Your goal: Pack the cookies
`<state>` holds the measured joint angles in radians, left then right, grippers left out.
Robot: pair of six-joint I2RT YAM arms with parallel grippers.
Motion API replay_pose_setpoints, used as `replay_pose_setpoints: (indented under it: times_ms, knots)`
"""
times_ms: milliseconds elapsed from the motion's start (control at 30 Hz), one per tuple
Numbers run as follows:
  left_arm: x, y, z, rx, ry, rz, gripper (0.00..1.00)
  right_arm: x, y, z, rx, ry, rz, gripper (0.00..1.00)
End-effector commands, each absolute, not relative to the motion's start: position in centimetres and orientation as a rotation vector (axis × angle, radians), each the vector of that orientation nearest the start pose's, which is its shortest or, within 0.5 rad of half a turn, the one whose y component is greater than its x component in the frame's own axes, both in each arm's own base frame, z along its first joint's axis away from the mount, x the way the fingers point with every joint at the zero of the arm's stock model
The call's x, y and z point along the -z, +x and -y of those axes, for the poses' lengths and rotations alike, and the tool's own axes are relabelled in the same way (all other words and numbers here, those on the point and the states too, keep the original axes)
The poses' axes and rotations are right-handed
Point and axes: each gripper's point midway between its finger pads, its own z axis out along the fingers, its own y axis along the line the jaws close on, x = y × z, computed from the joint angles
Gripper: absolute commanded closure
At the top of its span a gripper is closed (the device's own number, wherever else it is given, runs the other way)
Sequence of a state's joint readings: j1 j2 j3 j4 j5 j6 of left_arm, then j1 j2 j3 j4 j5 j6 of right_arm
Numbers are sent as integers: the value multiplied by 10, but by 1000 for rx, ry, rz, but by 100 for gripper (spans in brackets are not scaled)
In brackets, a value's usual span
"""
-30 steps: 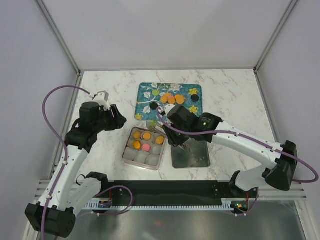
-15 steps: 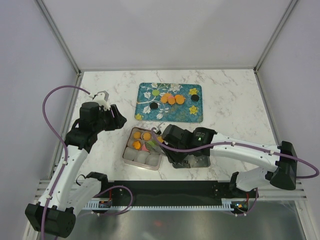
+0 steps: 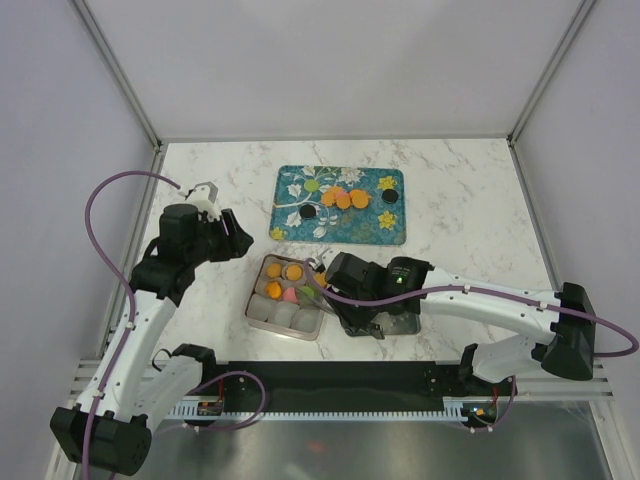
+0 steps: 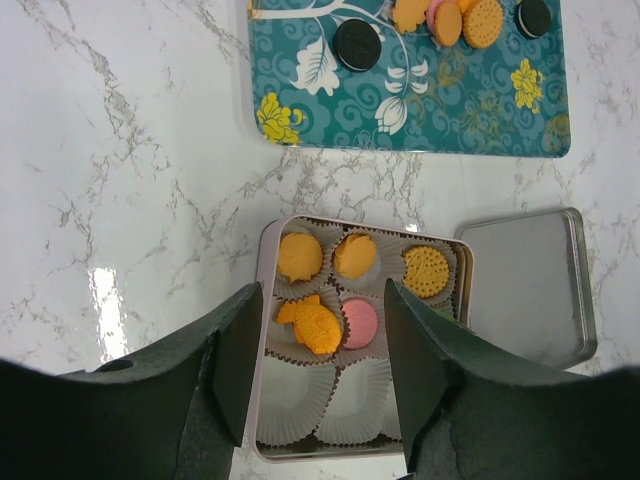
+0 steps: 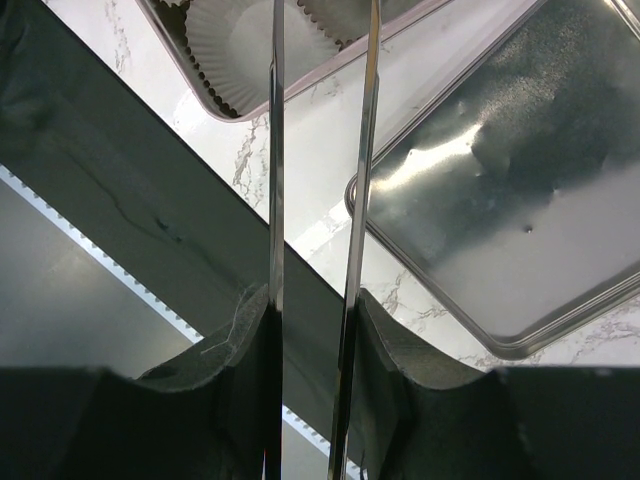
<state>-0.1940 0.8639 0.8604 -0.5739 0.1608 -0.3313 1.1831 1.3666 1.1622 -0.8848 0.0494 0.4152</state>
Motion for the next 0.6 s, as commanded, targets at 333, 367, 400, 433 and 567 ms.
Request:
replay_pose_setpoints:
  times_ms: [333, 367, 400, 433, 567]
  knots:
    - [-211, 268, 97, 485, -45, -2155, 40, -146, 108, -275, -413, -997, -2526, 60]
    - [-211, 267, 96, 484, -43, -2153, 40, -146, 108, -275, -408, -997, -2528, 60]
    - [-212, 268, 96, 484, -43, -2151, 40, -146, 107, -275, -408, -1001, -2527, 60]
    - [-211, 268, 96, 482, -44, -2154, 40, -146, 108, -275, -408, -1002, -2524, 60]
    - [-212, 268, 96, 481, -45, -2150, 40, -146, 107, -275, -406, -1005, -2526, 58]
